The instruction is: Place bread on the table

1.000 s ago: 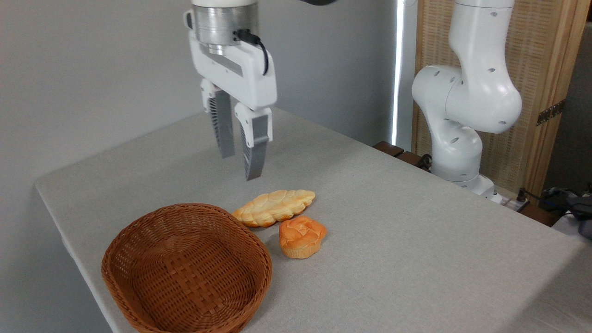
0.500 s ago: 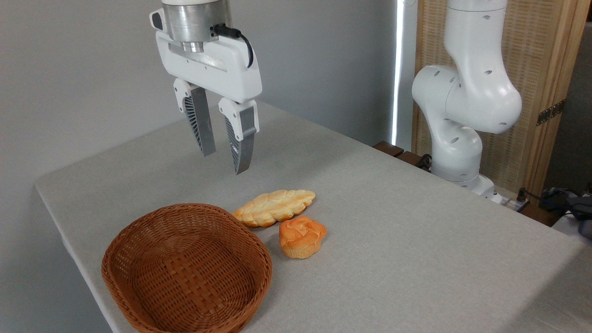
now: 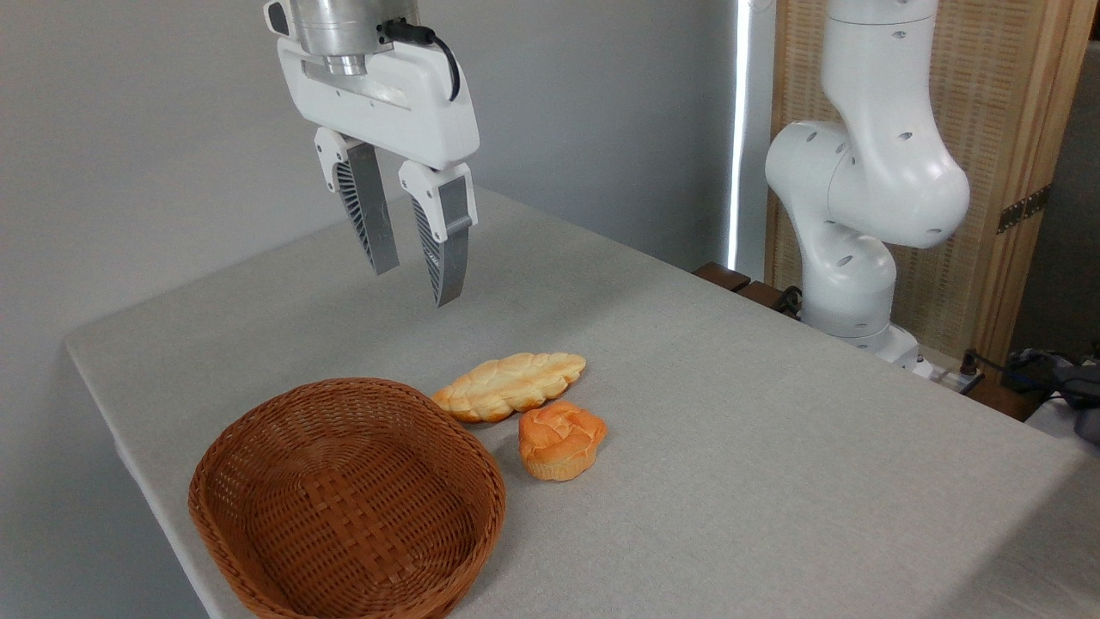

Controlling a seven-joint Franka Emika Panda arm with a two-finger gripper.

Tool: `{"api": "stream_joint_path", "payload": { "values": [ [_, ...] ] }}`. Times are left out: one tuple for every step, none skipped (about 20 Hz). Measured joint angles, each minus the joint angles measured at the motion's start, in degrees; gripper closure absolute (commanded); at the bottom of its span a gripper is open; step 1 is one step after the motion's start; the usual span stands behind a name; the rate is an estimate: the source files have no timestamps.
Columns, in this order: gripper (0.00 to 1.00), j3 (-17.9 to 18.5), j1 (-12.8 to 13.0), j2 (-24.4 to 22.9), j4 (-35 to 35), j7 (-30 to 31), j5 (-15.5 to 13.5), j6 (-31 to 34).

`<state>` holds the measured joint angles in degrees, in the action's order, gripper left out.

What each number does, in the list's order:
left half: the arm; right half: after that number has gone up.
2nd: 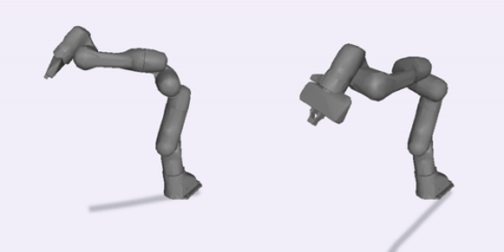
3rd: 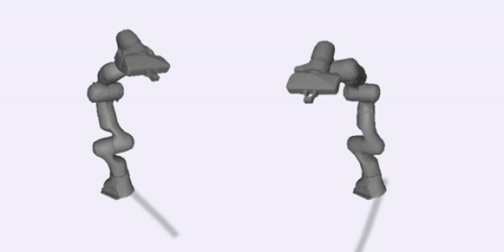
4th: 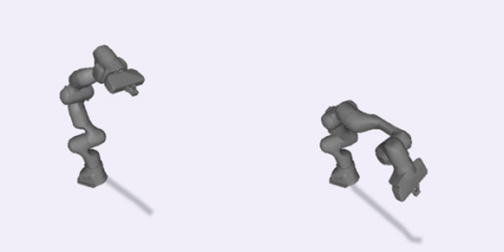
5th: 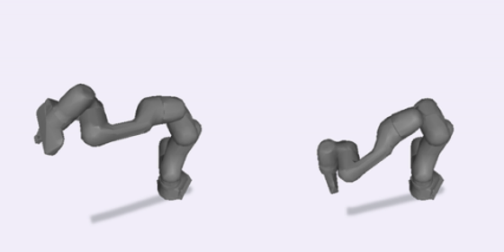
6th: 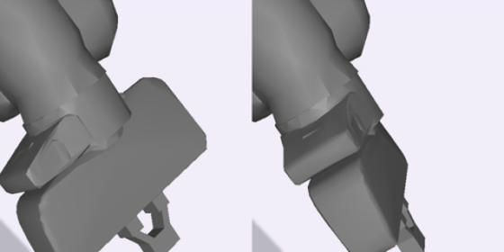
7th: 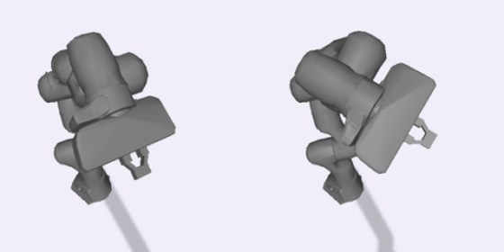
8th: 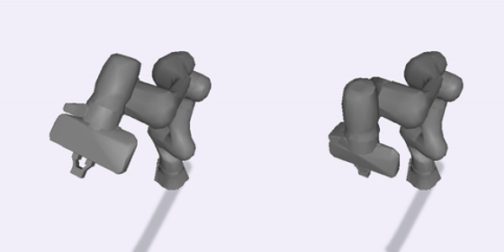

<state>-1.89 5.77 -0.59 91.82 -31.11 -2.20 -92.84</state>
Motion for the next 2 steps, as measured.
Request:
{"api": "stream_joint_path", "payload": {
  "values": [
    [0.0,0.0,0.01,0.0,0.0,0.0,0.0,0.17],
    [0.0,0.0,0.01,0.01,0.0,0.0,0.0,0.39]
  ]
}}
